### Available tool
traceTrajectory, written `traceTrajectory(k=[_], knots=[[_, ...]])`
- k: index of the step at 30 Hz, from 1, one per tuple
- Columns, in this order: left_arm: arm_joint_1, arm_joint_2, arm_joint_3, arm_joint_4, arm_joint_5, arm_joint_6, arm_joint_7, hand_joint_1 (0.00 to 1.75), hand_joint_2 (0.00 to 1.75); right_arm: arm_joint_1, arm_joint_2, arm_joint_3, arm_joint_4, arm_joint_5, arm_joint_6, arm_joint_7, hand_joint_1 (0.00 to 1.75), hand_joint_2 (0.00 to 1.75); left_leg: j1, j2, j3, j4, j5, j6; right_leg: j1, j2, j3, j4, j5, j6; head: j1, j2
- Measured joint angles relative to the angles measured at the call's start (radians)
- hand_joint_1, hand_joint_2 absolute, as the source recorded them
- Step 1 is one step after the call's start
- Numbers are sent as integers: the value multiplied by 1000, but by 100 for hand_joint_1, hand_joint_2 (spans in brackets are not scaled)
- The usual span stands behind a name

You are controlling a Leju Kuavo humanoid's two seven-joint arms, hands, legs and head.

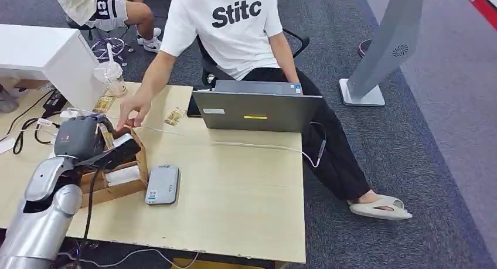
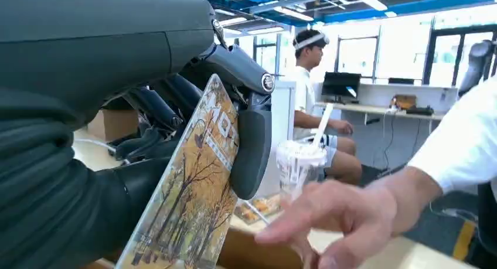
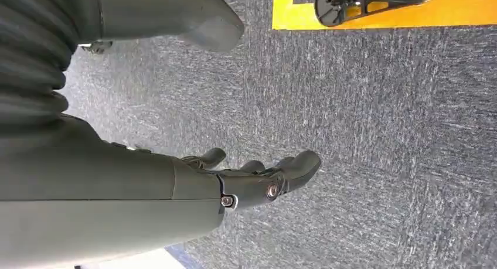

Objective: Pass the card to the sensor for recognition and then transmit it.

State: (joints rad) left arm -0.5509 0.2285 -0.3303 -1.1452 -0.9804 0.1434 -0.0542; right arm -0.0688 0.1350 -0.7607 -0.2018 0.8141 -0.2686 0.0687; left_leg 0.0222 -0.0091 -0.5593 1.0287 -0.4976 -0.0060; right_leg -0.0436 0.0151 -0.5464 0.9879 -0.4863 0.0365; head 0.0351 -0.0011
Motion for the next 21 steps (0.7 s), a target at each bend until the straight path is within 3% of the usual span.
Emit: traceTrajectory(k=[7, 12, 14, 16, 21], knots=[[-101, 11, 60, 12, -13, 8, 24, 175, 175, 0, 0, -4, 0, 23, -1, 1, 0, 175, 0, 0, 0, 0, 1, 0, 0, 0, 0, 0, 0, 0, 0, 0], [-113, 12, 66, 16, -17, 9, 28, 175, 175, 0, 0, -5, 0, 24, -1, 0, 0, 175, 0, 0, 0, 0, 1, 0, 0, 0, 0, 0, 0, 0, 0, 0], [-253, 16, 82, 100, -75, 13, 54, 175, 175, -2, -2, -8, 0, 43, -2, 0, 0, 175, 0, 0, 0, 0, 1, 1, 0, 0, 0, 0, 1, 0, 0, 0], [-279, 14, 82, 118, -76, 16, 54, 175, 175, -3, -3, -11, 0, 45, -4, 0, 0, 175, 0, 0, 0, 0, 1, 1, 0, 0, 0, 0, 1, 0, 0, 0], [-302, -24, 86, 131, 30, 8, 8, 175, 175, -6, -7, -24, 0, 46, -6, 0, 0, 175, 0, -2, 0, 1, 1, 1, 0, -1, 0, 0, 1, 0, 0, 0]])
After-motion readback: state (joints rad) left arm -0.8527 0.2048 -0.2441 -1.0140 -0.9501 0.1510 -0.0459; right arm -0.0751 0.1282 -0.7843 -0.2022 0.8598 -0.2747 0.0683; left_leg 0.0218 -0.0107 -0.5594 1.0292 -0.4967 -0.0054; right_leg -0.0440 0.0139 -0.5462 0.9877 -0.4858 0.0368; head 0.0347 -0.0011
